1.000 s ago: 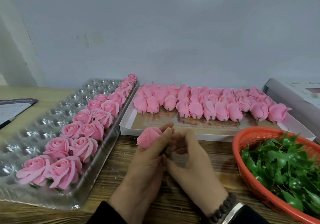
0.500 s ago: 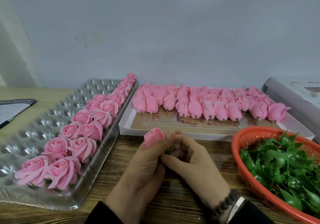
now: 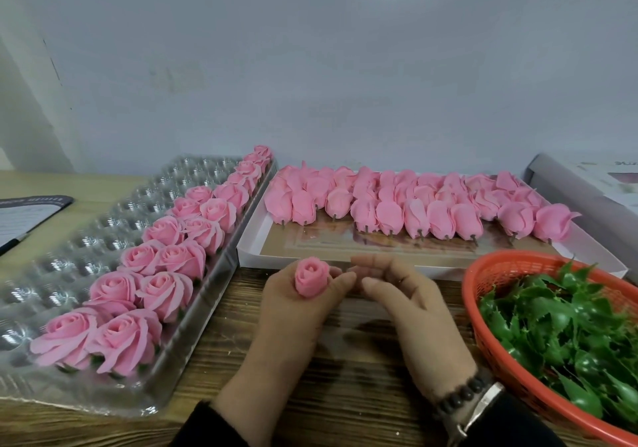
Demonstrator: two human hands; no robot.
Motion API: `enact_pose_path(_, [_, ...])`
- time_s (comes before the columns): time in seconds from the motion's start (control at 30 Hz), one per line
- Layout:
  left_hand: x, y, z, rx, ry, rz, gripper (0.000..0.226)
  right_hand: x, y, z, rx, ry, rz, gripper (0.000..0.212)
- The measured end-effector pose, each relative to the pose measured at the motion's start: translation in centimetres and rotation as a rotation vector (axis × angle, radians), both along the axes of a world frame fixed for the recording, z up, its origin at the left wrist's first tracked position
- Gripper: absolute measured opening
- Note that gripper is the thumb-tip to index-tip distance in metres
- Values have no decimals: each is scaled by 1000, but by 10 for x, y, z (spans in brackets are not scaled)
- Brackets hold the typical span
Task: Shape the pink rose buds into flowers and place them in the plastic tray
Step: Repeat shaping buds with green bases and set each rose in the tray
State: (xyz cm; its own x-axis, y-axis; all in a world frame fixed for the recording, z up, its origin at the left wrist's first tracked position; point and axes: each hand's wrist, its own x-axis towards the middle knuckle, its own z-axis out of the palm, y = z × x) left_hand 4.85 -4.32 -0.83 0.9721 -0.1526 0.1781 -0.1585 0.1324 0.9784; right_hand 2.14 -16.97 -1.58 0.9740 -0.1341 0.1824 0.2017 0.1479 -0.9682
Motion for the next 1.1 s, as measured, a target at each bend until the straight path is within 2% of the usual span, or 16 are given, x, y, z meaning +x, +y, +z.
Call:
enact_pose_path(0.03, [0, -1, -1, 97, -62, 39, 10, 0, 0, 1, -25, -32, -67, 22])
enact_pose_path(0.1, [-1, -3, -3, 231, -112, 65, 16, -1, 2, 2, -118, -105, -120, 19])
enact_pose_path(0.13, [-2, -5, -4, 255, -116, 71, 16, -2, 3, 2, -193, -141, -116, 19])
enact_pose_path(0.23, [-1, -7, -4, 295, -128, 70, 14, -5, 5, 5, -554, -227, -90, 36])
enact_pose_path(0.3, [-2, -6, -2, 326, -163, 40, 24, -5, 5, 6, -680, -265, -40, 40])
enact_pose_path(0.37, [-3, -4, -1, 345, -152, 0, 30, -5, 4, 6, -696, -264, -11, 41])
enact_pose_path(0.47, [-2, -4, -3, 438, -120, -37, 20, -4, 4, 7, -624, -267, 5, 21])
enact_pose_path(0.53, [-1, -4, -4, 481, -130, -47, 18, -3, 2, 7, -554, -245, 1, 18])
enact_pose_path(0.6, [-2, -5, -4, 472, -147, -81, 33, -2, 0, 6, -528, -218, -27, 19])
enact_pose_path(0.7, [1, -3, -7, 470, -95, -54, 72, -1, -1, 6, -506, -224, -114, 21])
enact_pose_path(0.73, [2, -2, -8, 487, -69, -36, 74, -1, -2, 6, -506, -233, -139, 22])
enact_pose_path(0.77, [3, -1, -9, 508, -56, -29, 68, -2, -2, 6, -508, -237, -141, 22])
enact_pose_path(0.87, [1, -1, -8, 586, -134, -47, 32, -4, 2, 7, -565, -246, -34, 16])
enact_pose_path(0.93, [1, -1, -7, 594, -151, -50, 32, -4, 4, 8, -654, -297, -12, 13])
enact_pose_path(1.07, [1, -2, -6, 469, -50, -78, 51, -4, 4, 11, -701, -355, -1, 5])
enact_pose_path(1.1, [1, -2, -6, 458, -57, -97, 48, -4, 4, 11, -709, -355, -4, 4])
